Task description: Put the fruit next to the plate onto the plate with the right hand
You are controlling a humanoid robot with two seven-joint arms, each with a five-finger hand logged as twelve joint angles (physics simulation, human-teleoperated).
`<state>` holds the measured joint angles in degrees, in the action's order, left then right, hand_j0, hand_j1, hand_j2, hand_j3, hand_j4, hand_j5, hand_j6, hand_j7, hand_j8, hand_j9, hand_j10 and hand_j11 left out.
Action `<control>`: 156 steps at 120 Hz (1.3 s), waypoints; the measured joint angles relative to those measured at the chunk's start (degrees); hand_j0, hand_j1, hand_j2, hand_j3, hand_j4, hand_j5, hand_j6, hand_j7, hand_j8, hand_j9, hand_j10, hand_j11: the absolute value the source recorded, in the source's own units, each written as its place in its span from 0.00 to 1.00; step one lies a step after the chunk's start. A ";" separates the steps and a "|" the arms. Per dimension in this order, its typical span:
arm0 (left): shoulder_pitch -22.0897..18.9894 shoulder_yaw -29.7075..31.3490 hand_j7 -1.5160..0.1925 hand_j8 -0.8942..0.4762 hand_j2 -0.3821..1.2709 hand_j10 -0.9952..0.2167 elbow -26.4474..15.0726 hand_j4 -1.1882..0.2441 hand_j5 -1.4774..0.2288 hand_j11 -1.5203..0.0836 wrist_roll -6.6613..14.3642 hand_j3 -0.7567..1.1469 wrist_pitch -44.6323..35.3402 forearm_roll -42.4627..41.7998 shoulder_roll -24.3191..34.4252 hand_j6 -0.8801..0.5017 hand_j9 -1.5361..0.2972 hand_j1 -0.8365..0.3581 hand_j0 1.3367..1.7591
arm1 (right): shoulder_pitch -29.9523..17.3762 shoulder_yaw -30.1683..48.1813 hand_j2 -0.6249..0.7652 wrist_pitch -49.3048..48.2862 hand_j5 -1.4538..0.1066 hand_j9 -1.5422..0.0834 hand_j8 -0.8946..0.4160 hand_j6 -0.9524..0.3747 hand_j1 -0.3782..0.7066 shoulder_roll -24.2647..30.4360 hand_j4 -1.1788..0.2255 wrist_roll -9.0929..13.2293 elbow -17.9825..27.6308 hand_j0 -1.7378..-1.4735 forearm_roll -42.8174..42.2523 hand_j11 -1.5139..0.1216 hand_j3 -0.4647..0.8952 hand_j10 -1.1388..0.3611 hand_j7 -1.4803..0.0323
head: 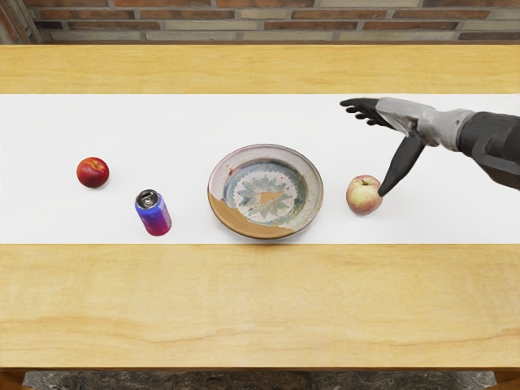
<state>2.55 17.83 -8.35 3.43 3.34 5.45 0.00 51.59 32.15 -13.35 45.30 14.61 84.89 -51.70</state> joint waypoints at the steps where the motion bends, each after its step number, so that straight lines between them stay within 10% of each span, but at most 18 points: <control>1: 0.00 0.00 0.70 0.47 0.26 0.62 0.00 0.66 0.68 0.75 0.00 0.40 0.00 0.00 0.00 0.46 0.66 0.75 0.76 | -0.18 -0.22 0.44 0.57 0.89 0.91 0.65 0.68 0.08 -0.03 0.80 -0.04 0.19 0.30 -0.32 0.89 0.34 0.73 0.94; 156: 0.00 -0.01 0.70 0.47 0.26 0.62 0.00 0.66 0.68 0.75 0.00 0.40 0.00 0.01 0.00 0.46 0.66 0.75 0.76 | -11.64 -7.24 0.40 17.58 0.60 0.62 0.47 0.39 0.49 -5.97 0.51 -6.32 -4.50 0.30 -11.72 0.59 0.34 0.60 0.62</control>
<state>2.55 17.82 -8.35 3.42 3.34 5.46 0.00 39.95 24.91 4.23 39.33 8.28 80.39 -63.42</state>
